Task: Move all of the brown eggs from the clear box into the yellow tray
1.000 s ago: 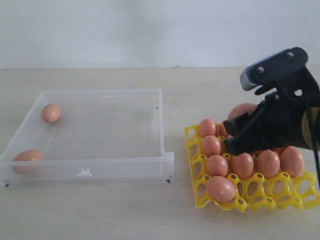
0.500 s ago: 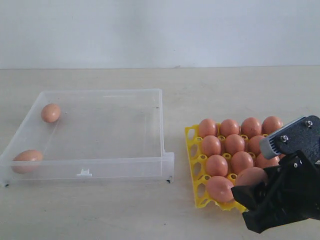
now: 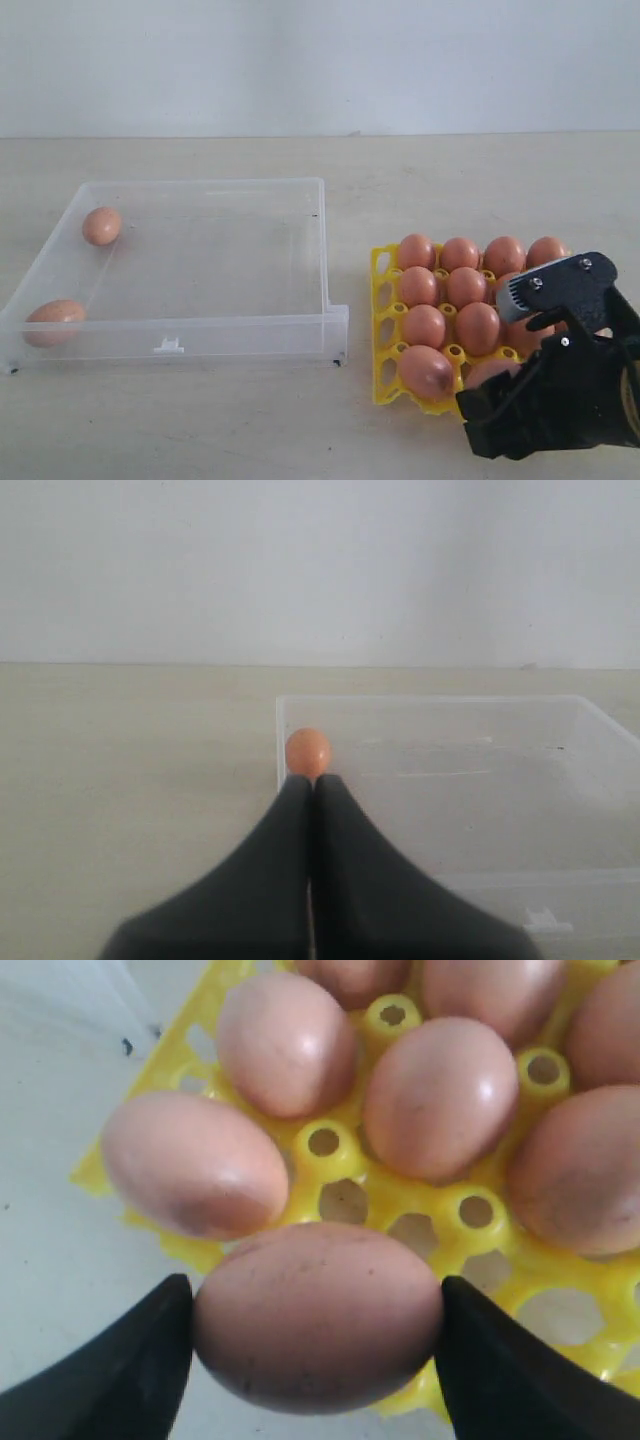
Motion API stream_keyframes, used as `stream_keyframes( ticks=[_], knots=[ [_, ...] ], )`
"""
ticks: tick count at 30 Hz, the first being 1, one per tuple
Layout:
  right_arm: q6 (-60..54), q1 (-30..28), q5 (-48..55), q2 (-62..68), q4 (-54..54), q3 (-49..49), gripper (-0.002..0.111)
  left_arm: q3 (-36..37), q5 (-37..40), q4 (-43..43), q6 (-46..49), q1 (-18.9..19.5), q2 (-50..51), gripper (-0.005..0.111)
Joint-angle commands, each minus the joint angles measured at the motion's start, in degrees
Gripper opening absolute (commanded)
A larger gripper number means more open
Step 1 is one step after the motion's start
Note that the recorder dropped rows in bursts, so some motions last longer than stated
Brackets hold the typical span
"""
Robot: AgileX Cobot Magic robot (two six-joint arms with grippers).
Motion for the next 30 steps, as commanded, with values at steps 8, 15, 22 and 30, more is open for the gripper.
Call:
stream_keyframes(
  ticks=[8,15,22,30],
  knots=[
    [0.7,0.0,-2.7,1.2,0.4,-1.6,0.000,0.2,-0.5,0.0,0.2,-0.4,0.2,-0.004],
    [5.3,0.0,-7.5,-11.3,0.6,-5.8,0.000,0.2,-0.5,0.0,0.2,-0.4,0.2,-0.004],
    [22.4,-5.6,-11.9,-13.1,-2.6,-5.8,0.000,0.2,-0.5,0.0,0.2,-0.4,0.2,-0.004],
    [15.5,-23.5,12.3,-13.1,-9.0,-14.7,0.000,0.2,-0.5,0.0,0.2,-0.4,0.2,-0.004]
  ],
)
